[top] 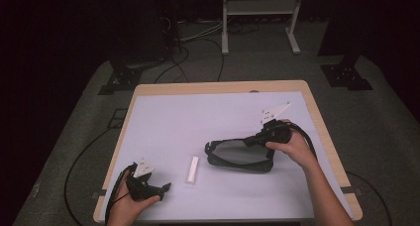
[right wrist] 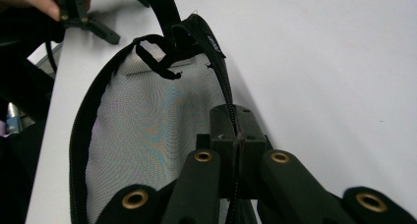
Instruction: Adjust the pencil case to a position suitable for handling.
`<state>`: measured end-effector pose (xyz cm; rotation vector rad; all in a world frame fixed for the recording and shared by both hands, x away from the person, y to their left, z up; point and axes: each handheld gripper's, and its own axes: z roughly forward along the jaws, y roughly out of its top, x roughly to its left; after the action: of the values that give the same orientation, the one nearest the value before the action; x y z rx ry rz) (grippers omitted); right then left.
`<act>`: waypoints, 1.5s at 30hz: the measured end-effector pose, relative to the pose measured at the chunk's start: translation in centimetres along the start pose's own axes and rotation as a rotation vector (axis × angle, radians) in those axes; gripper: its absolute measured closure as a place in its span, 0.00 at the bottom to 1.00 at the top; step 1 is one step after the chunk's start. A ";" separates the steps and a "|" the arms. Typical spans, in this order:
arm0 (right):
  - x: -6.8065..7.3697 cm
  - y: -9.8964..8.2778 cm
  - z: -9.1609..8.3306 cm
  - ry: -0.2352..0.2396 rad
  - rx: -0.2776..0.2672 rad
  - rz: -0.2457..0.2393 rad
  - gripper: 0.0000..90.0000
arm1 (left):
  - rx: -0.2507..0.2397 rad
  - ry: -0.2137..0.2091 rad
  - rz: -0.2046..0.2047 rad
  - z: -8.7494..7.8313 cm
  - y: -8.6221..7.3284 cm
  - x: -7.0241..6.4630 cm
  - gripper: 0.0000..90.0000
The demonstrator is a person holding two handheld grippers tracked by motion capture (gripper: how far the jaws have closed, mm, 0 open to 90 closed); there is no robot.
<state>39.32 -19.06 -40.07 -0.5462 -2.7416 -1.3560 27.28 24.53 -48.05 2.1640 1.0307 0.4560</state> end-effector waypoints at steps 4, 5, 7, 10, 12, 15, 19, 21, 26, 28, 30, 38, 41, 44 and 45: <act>0.7 0.1 0.4 0.023 0.014 -0.015 0.98 | 0.000 0.000 0.000 0.0 0.0 0.0 0.01; 0.9 0.1 0.5 0.027 0.019 -0.017 0.98 | 0.000 0.000 0.000 0.0 0.0 0.0 0.01; 1.2 0.1 0.7 0.038 0.024 -0.021 0.98 | 0.000 0.000 0.001 0.0 0.0 0.0 0.01; 1.6 0.1 1.2 0.055 0.033 -0.028 0.98 | 0.000 0.000 0.000 0.0 0.0 0.0 0.01; 1.8 0.2 1.5 0.064 0.045 -0.036 0.98 | 0.000 0.000 0.001 0.0 0.0 0.0 0.01; 2.1 0.3 1.8 0.077 0.055 -0.048 0.98 | 0.001 0.000 0.001 0.0 0.0 0.0 0.01; 2.3 0.3 2.0 0.089 0.063 -0.051 0.98 | -0.002 0.000 -0.002 0.0 0.0 0.0 0.01; 2.4 0.3 2.3 0.105 0.077 -0.058 0.98 | -0.002 0.000 -0.002 0.0 0.0 0.0 0.01; 2.6 0.3 2.8 0.126 0.089 -0.063 0.98 | -0.002 0.000 -0.003 0.0 0.0 0.0 0.01; 2.6 0.2 2.9 0.128 0.093 -0.061 0.98 | -0.002 0.000 -0.003 0.0 0.0 0.0 0.01; 2.6 0.2 3.1 0.128 0.100 -0.061 0.98 | -0.002 0.000 -0.002 0.0 0.0 0.0 0.01; 2.3 0.0 3.5 0.128 0.106 -0.058 0.98 | 0.000 0.000 -0.001 0.0 0.0 0.0 0.01; 2.3 0.0 3.7 0.121 0.120 -0.058 0.98 | 0.000 0.000 0.000 0.0 0.0 0.0 0.01; 2.2 -0.1 3.8 0.109 0.123 -0.062 0.97 | 0.000 0.000 -0.001 0.0 0.0 0.0 0.01; 2.2 -0.1 3.8 0.104 0.124 -0.064 0.94 | 0.000 0.000 -0.001 0.0 0.0 0.0 0.01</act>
<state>37.67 -15.51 -42.05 -0.3726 -2.7563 -1.1801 27.27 24.54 -48.05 2.1636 1.0311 0.4555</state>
